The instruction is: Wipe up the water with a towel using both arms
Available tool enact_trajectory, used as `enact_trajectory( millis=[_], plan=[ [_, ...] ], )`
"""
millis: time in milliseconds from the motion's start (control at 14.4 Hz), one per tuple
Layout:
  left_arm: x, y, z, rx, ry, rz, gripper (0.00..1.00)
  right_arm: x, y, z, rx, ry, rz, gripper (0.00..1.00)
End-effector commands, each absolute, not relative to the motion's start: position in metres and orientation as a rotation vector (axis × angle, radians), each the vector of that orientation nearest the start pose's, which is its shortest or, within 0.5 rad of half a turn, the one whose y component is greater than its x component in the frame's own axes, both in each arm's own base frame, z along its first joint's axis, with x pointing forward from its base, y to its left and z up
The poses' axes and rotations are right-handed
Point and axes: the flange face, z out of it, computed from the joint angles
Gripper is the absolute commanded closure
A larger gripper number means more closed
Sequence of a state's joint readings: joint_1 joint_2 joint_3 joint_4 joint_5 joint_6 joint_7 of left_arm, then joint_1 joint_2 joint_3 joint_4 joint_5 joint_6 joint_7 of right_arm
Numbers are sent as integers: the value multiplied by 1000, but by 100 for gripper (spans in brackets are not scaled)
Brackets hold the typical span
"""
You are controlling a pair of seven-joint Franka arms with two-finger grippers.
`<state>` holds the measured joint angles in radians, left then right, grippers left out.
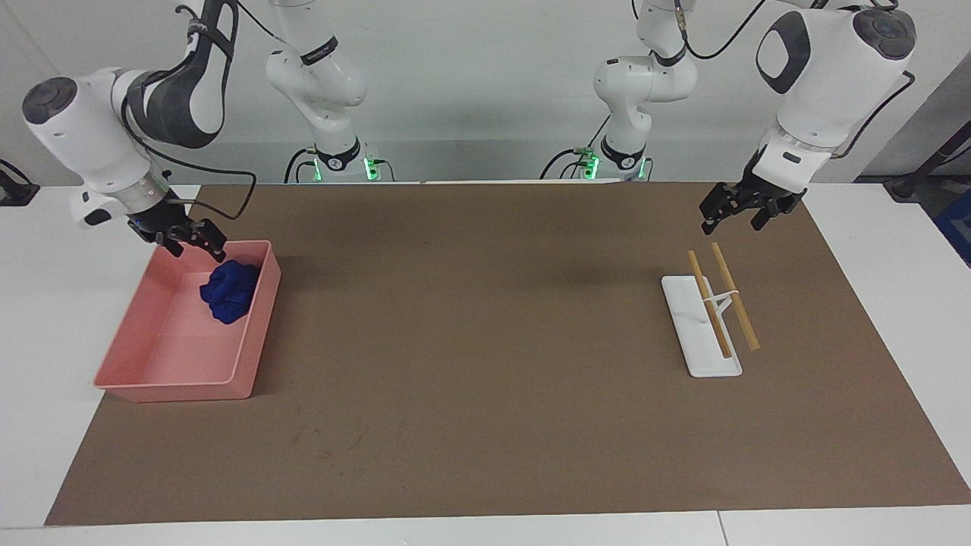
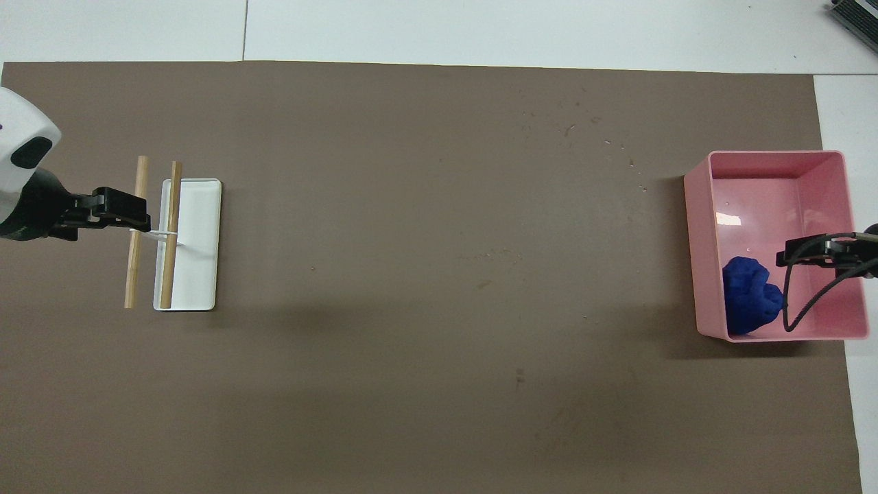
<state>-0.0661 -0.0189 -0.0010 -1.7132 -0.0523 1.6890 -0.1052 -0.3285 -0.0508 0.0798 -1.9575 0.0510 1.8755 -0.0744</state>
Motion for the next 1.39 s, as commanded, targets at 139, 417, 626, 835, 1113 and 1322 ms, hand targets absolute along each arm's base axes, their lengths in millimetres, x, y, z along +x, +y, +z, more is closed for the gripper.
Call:
enact_trajectory(
  millis=[139, 417, 626, 835, 1113, 1322],
  plan=[
    [548, -35, 583, -3187, -101, 14, 0, 545, -62, 561, -3141, 307, 37, 0],
    [548, -37, 583, -3187, -96, 16, 0, 549, -8, 606, -3140, 360, 33, 0],
    [548, -36, 584, -3187, -99, 14, 0, 552, 11, 647, -3142, 316, 28, 0],
    [548, -35, 583, -3187, -101, 14, 0, 548, 11, 664, -3138, 326, 46, 0],
    [548, -36, 583, -3187, -99, 14, 0, 543, 4, 662, -3129, 348, 69, 0],
    [548, -35, 583, -3187, -101, 14, 0, 537, 5, 655, -3140, 336, 92, 0]
  ],
)
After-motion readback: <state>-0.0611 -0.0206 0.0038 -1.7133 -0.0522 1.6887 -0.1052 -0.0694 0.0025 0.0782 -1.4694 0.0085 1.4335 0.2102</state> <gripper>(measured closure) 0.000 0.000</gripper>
